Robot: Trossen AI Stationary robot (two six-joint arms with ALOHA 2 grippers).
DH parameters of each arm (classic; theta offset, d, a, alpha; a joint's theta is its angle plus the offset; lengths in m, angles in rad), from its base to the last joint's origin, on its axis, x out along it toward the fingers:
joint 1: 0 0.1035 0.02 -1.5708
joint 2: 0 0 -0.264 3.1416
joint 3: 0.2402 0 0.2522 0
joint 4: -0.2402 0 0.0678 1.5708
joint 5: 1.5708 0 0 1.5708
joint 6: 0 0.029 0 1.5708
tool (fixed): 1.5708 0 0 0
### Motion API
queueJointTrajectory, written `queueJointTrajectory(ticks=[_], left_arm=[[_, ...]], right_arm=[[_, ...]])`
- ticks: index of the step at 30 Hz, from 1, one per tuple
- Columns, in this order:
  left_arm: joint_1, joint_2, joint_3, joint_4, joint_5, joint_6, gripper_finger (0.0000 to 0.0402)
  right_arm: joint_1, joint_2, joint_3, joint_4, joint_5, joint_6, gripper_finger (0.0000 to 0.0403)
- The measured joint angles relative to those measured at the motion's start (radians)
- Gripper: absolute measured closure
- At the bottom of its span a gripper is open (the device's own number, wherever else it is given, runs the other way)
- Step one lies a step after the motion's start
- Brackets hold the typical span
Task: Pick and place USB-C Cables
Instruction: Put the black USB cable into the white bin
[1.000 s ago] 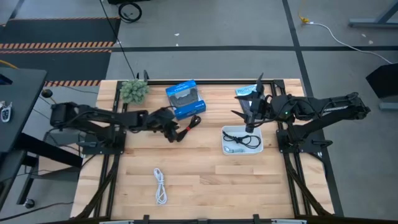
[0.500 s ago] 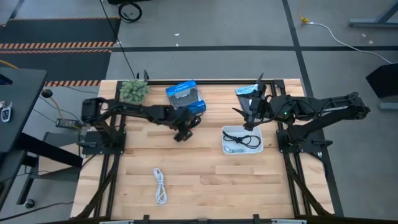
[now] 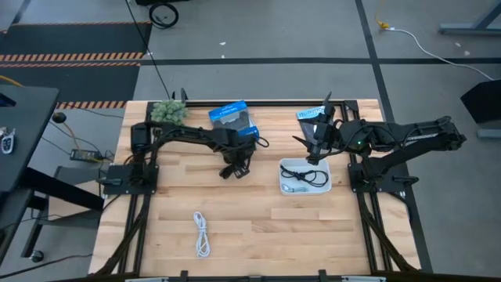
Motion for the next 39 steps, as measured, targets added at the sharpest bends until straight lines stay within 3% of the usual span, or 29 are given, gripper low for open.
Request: queueJointTrajectory(ticks=[11, 21, 27, 34, 39], left_arm=[[0.011, 0.029, 0.013, -0.034, 0.022, 0.022, 0.0229], [0.009, 0.036, 0.013, -0.042, -0.033, 0.069, 0.0333], [0.009, 0.037, 0.02, -0.054, -0.036, 0.102, 0.0339], [0.004, 0.039, 0.16, -0.224, -0.036, 0.138, 0.0339], [0.002, 0.037, 0.307, -0.364, -0.032, 0.171, 0.0339]], right_arm=[[0.0, 0.0, 0.0, 0.0, 0.0, 0.006, 0.0144], [0.0, -0.007, 0.0, -0.026, 0.001, 0.002, 0.0144], [0.0, -0.067, 0.0, -0.102, 0.003, 0.037, 0.0146], [-0.015, -0.157, -0.111, -0.057, 0.0, -0.001, 0.0148], [-0.037, -0.217, -0.119, -0.049, 0.003, 0.01, 0.0148]])
